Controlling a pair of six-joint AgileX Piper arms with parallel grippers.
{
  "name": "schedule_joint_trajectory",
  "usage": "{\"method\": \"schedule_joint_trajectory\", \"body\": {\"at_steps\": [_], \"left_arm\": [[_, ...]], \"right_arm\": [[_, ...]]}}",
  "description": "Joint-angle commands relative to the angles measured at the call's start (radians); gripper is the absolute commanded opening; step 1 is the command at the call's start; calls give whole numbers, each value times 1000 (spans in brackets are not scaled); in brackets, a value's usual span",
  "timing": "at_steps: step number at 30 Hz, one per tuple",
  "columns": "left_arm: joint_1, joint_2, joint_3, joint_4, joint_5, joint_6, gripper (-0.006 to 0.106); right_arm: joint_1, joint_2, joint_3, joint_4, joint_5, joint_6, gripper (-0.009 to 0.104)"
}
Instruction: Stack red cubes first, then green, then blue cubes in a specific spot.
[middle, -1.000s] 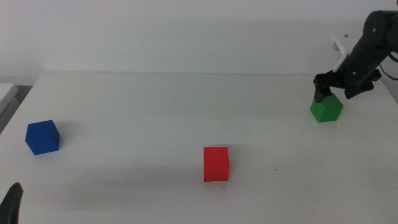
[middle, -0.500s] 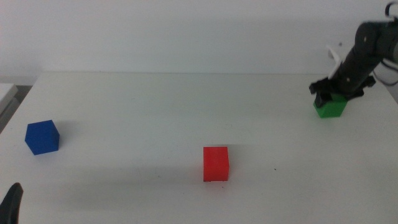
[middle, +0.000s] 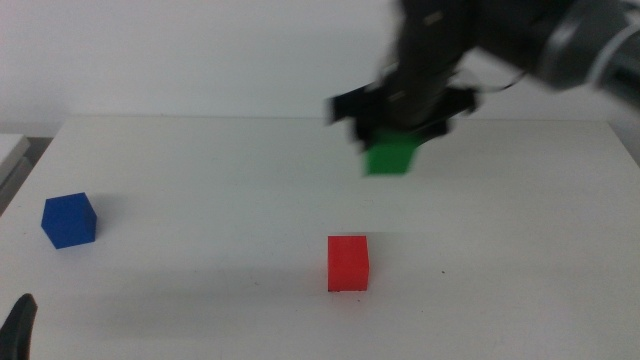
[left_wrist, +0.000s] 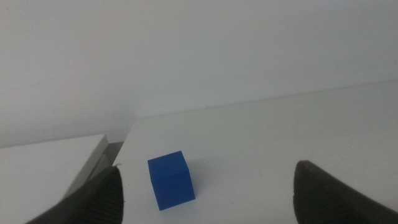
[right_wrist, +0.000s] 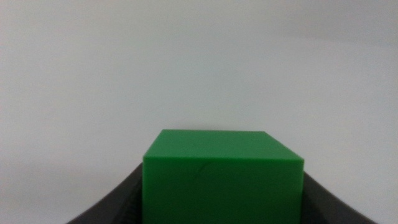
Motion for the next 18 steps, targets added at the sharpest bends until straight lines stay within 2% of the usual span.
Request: {"method": "schedule_joint_trajectory", "body": {"at_steps": [1,9,18], "left_arm": [[1,-3,1,-2,-11,0,94],[1,-3,1,-2,-11,0,94],[1,-3,1,-2,-11,0,94]], "right_arm": [[65,8,0,-2,13,89,5],[161,70,2,-47,13,213,7],[169,82,120,-58,13,282,7]]}}
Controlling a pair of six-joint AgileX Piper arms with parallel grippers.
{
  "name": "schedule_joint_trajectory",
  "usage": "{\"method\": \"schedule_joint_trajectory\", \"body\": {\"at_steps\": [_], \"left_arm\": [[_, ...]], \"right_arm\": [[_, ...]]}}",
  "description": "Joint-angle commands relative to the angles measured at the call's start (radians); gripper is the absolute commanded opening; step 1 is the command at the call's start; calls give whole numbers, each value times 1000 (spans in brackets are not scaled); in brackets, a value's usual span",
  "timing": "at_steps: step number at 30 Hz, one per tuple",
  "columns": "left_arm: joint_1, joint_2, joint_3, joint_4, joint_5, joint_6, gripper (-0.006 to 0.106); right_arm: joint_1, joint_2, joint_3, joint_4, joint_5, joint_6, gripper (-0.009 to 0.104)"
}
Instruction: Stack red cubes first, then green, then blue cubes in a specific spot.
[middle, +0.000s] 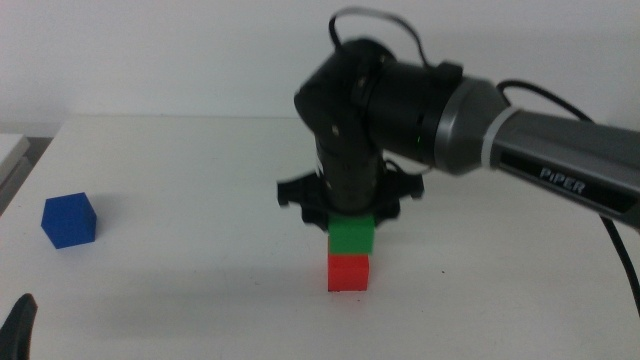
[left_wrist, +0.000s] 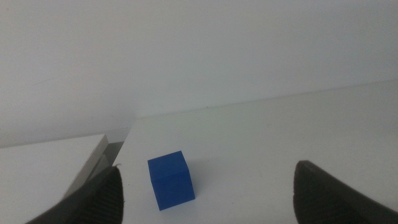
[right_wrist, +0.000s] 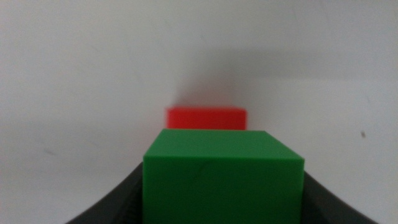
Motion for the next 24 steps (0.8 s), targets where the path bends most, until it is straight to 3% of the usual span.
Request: {"method": "schedule_joint_trajectory", "body": {"at_steps": [1,24], "left_arm": [[1,-3,1,-2,-11,0,94],[1,-3,1,-2,-11,0,94]], "right_arm": [[1,-15,46,-22,9,24,7],[2,36,69,-37,-81,54,7]]}}
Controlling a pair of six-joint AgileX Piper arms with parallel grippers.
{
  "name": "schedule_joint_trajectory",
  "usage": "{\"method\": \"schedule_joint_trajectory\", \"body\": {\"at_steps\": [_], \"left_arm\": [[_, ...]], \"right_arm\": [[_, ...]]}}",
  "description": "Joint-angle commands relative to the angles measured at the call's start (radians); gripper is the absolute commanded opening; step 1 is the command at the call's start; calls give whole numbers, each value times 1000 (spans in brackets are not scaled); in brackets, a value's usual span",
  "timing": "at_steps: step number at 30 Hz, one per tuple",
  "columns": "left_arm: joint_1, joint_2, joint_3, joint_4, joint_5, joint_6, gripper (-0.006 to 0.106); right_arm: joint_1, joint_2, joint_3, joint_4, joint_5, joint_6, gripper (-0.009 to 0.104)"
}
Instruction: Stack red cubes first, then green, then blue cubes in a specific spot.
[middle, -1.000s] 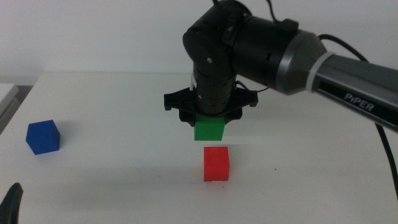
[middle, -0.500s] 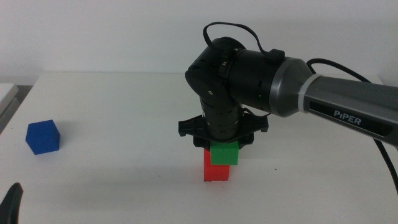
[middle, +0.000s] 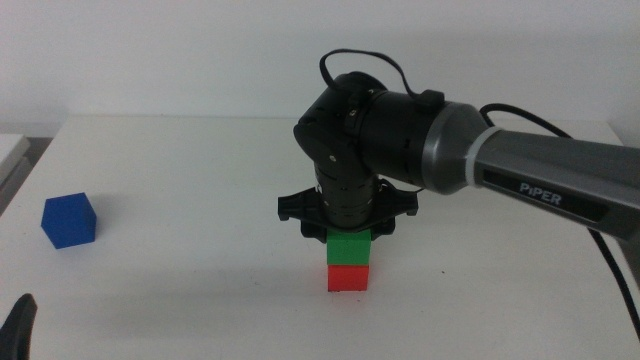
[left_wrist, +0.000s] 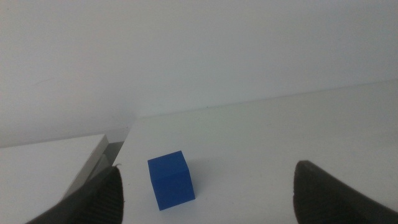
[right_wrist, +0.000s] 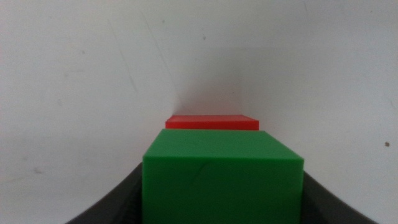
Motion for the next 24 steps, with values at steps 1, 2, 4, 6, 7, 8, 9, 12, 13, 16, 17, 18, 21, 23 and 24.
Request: {"method": "schedule_joint_trajectory", "body": {"at_steps": [1,2,4,6,7,8,9,12,13,16,17,18,21,23,24], "left_arm": [[1,-3,1,-2,-11,0,94],[1,-3,1,-2,-11,0,94],[1,-3,1,-2,-11,0,94],[1,-3,1,-2,-11,0,94],[1,-3,1,-2,-11,0,94],[1,-3,1,-2,-11,0,94],[1,-3,1,-2,-11,0,94],[1,-3,1,-2,-11,0,94],[1,-3,1,-2,-11,0,94],[1,-3,1,-2,-11,0,94],[1,-3,1,-2,-11,0,94],[1,-3,1,-2,-11,0,94],[1,-3,1,-2,-11,0,94],[1,-3,1,-2,-11,0,94],[1,-3,1,-2,-11,0,94]], "right_arm": [[2,15,5,-22,-2,3,7],[2,20,5,-20,-2,3,7],[2,33,5,-18,-2,3,7],[2,38,5,-18,-4,3,7],[2,38,5,-18,-7,3,7],[2,38,5,-18,-7,3,7],[2,40,5,-18,-6,3,7],[2,42,5,-18,-6,3,72],[2,42,5,-18,-6,3,83],[10,11,5,-20,1,0,92],[18,-11,5,-24,5,0,92],[28,-37,5,-35,12,0,92],[58,-132,18,-82,22,0,92],[80,-198,50,-116,19,14,92],[96,-239,68,-140,21,29,92]]}}
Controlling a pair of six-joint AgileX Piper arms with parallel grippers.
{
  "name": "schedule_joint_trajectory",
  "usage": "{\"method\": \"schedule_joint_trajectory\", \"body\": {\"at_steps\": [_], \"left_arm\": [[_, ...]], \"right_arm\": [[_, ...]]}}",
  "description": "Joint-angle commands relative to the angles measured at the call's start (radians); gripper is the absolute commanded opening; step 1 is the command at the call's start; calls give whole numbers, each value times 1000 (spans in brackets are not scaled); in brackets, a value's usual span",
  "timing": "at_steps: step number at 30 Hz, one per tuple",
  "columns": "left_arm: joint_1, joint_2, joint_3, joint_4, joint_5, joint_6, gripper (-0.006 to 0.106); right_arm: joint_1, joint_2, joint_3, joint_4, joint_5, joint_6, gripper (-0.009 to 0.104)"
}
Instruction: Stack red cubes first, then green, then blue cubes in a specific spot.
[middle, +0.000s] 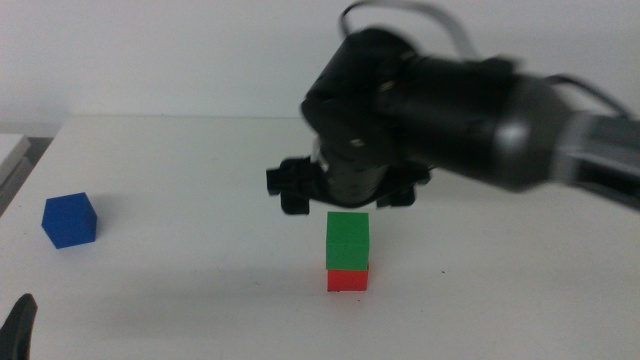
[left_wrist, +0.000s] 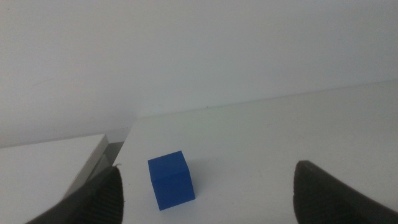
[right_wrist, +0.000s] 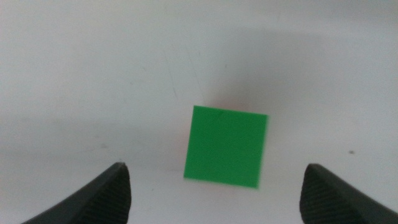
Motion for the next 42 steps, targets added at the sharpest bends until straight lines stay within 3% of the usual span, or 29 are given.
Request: {"method": "schedule_joint_trajectory", "body": {"at_steps": [1,6,15,21,28,35,42], "left_arm": [[1,-3,1,-2,-11,0,94],[1,-3,1,-2,-11,0,94],[1,-3,1,-2,-11,0,94],[1,-3,1,-2,-11,0,94],[1,-3,1,-2,-11,0,94],[1,-3,1,-2,-11,0,94],[1,-3,1,-2,-11,-2,94]], "right_arm": [[36,-101,39,-69,26,21,92],[114,-322,114,-125,86,21,92],[125,-764,432,-149,75,-110,92],[123,-1105,617,-50,-14,-359,92],[123,-1319,629,56,-14,-623,92],[123,-1342,629,115,-22,-671,92],[123,-1347,629,119,-59,-660,92]]}}
